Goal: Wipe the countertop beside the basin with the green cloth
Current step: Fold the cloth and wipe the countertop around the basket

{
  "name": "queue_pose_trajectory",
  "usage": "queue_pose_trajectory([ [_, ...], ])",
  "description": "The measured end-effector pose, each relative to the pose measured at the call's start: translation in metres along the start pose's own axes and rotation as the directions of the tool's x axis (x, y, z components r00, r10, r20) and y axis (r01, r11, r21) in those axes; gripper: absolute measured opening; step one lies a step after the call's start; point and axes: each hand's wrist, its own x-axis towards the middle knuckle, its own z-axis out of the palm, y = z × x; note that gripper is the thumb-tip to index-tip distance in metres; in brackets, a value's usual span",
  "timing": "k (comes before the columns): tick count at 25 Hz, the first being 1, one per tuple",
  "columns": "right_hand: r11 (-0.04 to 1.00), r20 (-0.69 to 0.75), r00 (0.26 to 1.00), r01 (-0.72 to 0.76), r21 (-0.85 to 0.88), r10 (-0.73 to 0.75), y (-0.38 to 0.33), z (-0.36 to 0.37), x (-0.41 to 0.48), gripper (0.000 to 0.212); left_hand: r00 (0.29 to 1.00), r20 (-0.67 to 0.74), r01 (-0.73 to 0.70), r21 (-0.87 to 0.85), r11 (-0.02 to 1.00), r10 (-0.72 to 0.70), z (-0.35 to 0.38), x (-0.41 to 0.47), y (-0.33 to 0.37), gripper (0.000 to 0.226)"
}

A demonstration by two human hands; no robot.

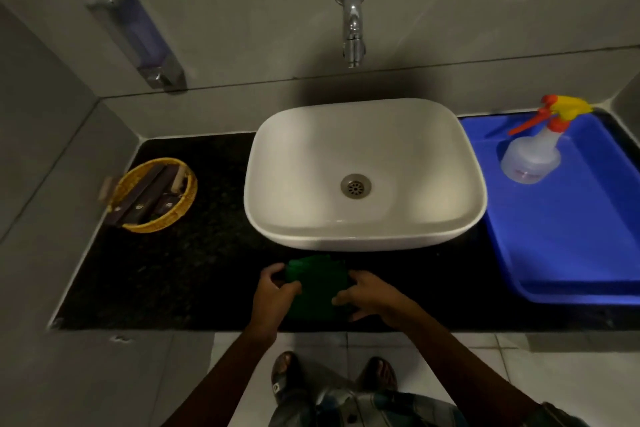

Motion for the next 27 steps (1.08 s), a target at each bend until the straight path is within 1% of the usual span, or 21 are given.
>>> queue_pose_trajectory([
  [1, 0.999, 0.072, 0.997, 0.028, 0.031, -0.030, -0.012, 0.014, 0.007, 0.051, 0.998, -0.062, -0.008, -0.038, 0.999, 0.005, -0.016, 0.009, 0.001, 0.051],
  [2, 0.996, 0.123, 0.991, 0.045, 0.073, -0.054, -0.024, 0.029, 0.016, 0.056, 0.993, -0.114, -0.031, -0.041, 0.999, 0.026, -0.033, 0.020, 0.002, 0.048],
  [3, 0.992, 0.140, 0.988, 0.053, 0.114, -0.068, -0.036, 0.045, 0.025, 0.058, 0.988, -0.144, -0.062, -0.023, 0.998, 0.058, -0.049, 0.031, 0.002, 0.042],
  [4, 0.988, 0.120, 0.990, 0.060, 0.143, -0.078, -0.047, 0.062, 0.033, 0.056, 0.984, -0.155, -0.089, 0.018, 0.996, 0.090, -0.065, 0.042, 0.002, 0.036],
  [6, 0.985, 0.013, 0.994, 0.109, 0.137, -0.112, -0.064, 0.092, 0.048, 0.049, 0.979, -0.147, -0.123, 0.138, 0.983, 0.143, -0.088, 0.057, 0.000, 0.029],
  [7, 0.983, -0.042, 0.988, 0.154, 0.100, -0.150, -0.072, 0.106, 0.055, 0.046, 0.974, -0.150, -0.138, 0.189, 0.972, 0.167, -0.099, 0.064, -0.001, 0.030],
  [9, 0.967, -0.136, 0.959, 0.254, 0.011, -0.250, -0.089, 0.130, 0.069, 0.043, 0.961, -0.175, -0.170, 0.229, 0.958, 0.212, -0.120, 0.079, 0.000, 0.037],
  [11, 0.940, -0.223, 0.914, 0.334, -0.066, -0.340, -0.107, 0.147, 0.078, 0.045, 0.946, -0.187, -0.215, 0.247, 0.945, 0.264, -0.138, 0.097, 0.005, 0.037],
  [12, 0.923, -0.266, 0.884, 0.367, -0.113, -0.384, -0.115, 0.155, 0.082, 0.048, 0.942, -0.161, -0.248, 0.263, 0.932, 0.296, -0.145, 0.106, 0.007, 0.035],
  [14, 0.893, -0.311, 0.839, 0.399, -0.208, -0.447, -0.122, 0.166, 0.088, 0.052, 0.942, -0.045, -0.302, 0.314, 0.900, 0.332, -0.153, 0.121, 0.011, 0.034],
  [16, 0.880, -0.318, 0.824, 0.401, -0.255, -0.468, -0.128, 0.176, 0.095, 0.050, 0.954, 0.073, -0.296, 0.390, 0.872, 0.291, -0.161, 0.137, 0.013, 0.037],
  [18, 0.882, -0.338, 0.821, 0.375, -0.286, -0.460, -0.132, 0.182, 0.102, 0.045, 0.943, 0.140, -0.333, 0.431, 0.839, 0.302, -0.170, 0.148, 0.011, 0.037],
  [20, 0.901, -0.409, 0.821, 0.267, -0.343, -0.399, -0.135, 0.187, 0.102, 0.046, 0.924, 0.167, -0.382, 0.463, 0.800, 0.345, -0.177, 0.154, 0.007, 0.036],
  [21, 0.895, -0.454, 0.807, 0.191, -0.402, -0.377, -0.138, 0.192, 0.100, 0.049, 0.916, 0.148, -0.395, 0.509, 0.765, 0.374, -0.178, 0.154, 0.006, 0.035],
  [22, 0.866, -0.482, 0.780, 0.148, -0.477, -0.399, -0.144, 0.199, 0.097, 0.051, 0.897, 0.107, -0.409, 0.566, 0.716, 0.428, -0.182, 0.154, 0.007, 0.034],
  [23, 0.825, -0.473, 0.751, 0.166, -0.541, -0.461, -0.155, 0.208, 0.096, 0.050, 0.865, 0.049, -0.422, 0.612, 0.669, 0.500, -0.191, 0.157, 0.012, 0.034],
  [24, 0.790, -0.426, 0.738, 0.232, -0.568, -0.523, -0.170, 0.214, 0.099, 0.048, 0.824, -0.023, -0.420, 0.645, 0.638, 0.566, -0.204, 0.164, 0.020, 0.034],
  [25, 0.796, -0.378, 0.752, 0.312, -0.518, -0.540, -0.192, 0.218, 0.107, 0.046, 0.788, -0.115, -0.395, 0.660, 0.639, 0.605, -0.222, 0.175, 0.031, 0.036],
  [26, 0.835, -0.336, 0.789, 0.373, -0.403, -0.515, -0.219, 0.218, 0.120, 0.048, 0.761, -0.223, -0.343, 0.659, 0.670, 0.609, -0.242, 0.189, 0.041, 0.039],
  [27, 0.880, -0.269, 0.847, 0.391, -0.269, -0.458, -0.248, 0.217, 0.134, 0.054, 0.753, -0.327, -0.277, 0.630, 0.725, 0.572, -0.264, 0.204, 0.050, 0.044],
])
